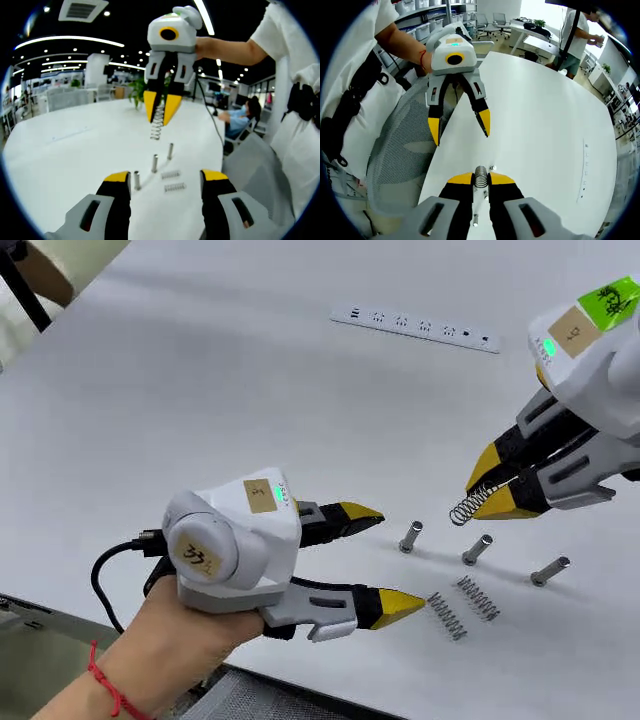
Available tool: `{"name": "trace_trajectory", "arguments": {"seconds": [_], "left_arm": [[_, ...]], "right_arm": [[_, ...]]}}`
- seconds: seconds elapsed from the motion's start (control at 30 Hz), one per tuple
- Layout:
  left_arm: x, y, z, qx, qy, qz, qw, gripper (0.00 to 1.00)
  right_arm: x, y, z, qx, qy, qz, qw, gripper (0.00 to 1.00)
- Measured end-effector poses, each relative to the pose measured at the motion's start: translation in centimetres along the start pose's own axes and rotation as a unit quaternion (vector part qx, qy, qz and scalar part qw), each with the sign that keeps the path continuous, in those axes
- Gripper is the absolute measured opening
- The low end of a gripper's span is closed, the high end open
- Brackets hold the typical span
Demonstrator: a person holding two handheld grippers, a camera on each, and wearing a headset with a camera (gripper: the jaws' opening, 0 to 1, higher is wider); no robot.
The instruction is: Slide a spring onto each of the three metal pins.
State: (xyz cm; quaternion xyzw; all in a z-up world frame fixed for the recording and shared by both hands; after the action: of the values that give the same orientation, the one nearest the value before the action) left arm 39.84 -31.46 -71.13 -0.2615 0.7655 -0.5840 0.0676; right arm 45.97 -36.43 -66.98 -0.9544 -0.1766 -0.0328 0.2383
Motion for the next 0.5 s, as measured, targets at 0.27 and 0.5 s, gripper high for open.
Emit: {"name": "trace_trajectory", "arguments": {"seconds": [0.27,0.5], "left_arm": [[-0.8,0.5,-0.5,0.003,-0.008,0.000,1.0000,0.70],[-1.3,1.1,-0.7,0.005,-0.011,-0.002,0.9999,0.81]], "right_arm": [[1.6,1.0,2.6,-0.017,0.010,0.020,0.9996,0.12],[1.6,1.4,4.4,-0.030,0.011,0.028,0.9991,0.12]]}}
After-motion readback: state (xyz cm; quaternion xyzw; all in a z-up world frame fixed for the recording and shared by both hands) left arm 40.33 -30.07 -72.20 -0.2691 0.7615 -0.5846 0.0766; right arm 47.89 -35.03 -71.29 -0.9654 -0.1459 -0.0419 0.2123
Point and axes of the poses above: the centre of the closed fingertips' face, and the gripper's own axes: z roughly forward along the fingers, x roughly to its right, y roughly out of its underside, the point moved 2 cm from there along -z, roughly backward along the fingers, and after that the axes turned 9 degrees about y, right-handed, at the moved point
